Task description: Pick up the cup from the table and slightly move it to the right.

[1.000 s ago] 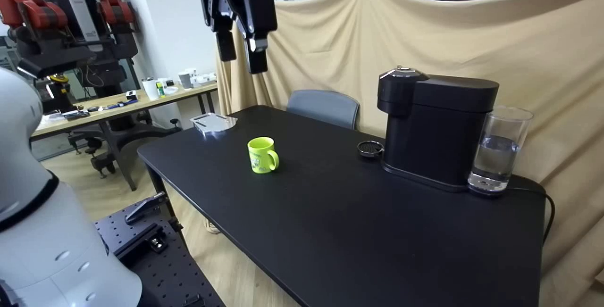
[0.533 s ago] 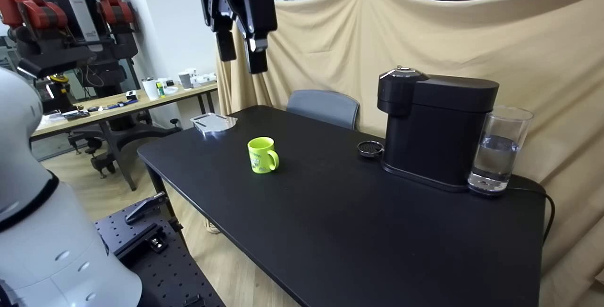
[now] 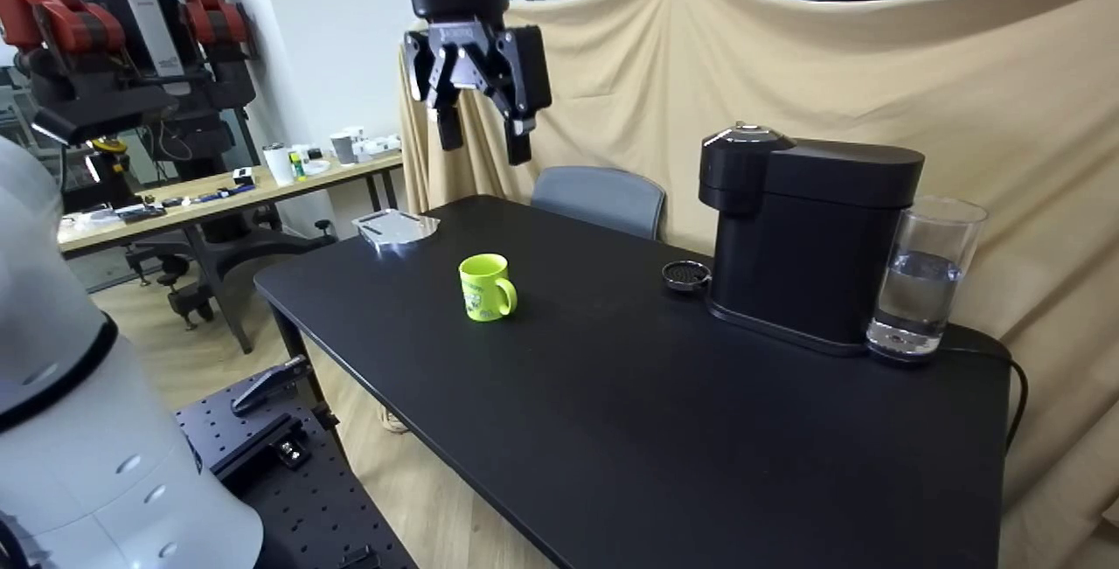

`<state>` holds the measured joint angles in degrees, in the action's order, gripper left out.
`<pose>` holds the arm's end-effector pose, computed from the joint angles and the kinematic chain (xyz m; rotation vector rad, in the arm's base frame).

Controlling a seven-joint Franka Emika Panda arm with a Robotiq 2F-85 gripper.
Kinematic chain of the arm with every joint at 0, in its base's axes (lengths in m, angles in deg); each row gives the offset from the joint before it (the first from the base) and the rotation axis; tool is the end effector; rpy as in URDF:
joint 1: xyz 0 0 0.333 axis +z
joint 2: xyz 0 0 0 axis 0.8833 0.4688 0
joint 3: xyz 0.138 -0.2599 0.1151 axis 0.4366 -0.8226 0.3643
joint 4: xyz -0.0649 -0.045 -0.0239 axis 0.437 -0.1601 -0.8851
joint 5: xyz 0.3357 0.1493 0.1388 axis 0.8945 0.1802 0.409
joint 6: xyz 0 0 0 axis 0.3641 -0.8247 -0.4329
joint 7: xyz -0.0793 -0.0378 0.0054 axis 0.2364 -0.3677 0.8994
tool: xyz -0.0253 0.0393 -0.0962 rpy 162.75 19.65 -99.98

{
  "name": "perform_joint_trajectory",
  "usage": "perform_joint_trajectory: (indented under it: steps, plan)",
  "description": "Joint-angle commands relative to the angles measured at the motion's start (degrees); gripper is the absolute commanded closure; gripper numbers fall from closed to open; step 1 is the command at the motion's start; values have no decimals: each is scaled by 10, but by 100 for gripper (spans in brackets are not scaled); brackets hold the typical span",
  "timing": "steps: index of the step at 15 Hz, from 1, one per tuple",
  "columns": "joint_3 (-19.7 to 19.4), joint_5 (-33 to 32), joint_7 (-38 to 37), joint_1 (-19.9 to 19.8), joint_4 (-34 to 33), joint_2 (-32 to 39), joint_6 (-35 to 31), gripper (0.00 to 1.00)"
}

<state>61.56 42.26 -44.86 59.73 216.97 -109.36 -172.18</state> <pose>0.3329 -0.0825 0.4723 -3.1194 -0.1374 -0.1007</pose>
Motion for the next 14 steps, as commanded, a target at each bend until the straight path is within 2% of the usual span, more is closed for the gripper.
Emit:
perform_joint_trajectory:
  steps: [1, 5, 8, 9, 10, 14]
  plan:
    - [34, 22, 14, 51, -10, 112, -93, 0]
    - [82, 26, 23, 90, -27, 229, -181, 0]
    - [113, 22, 26, 105, -43, 287, -219, 0]
    - [124, 12, 6, 101, -48, 289, -223, 0]
    - [119, 21, 16, 96, -21, 269, -224, 0]
    - [130, 20, 15, 97, -40, 291, -230, 0]
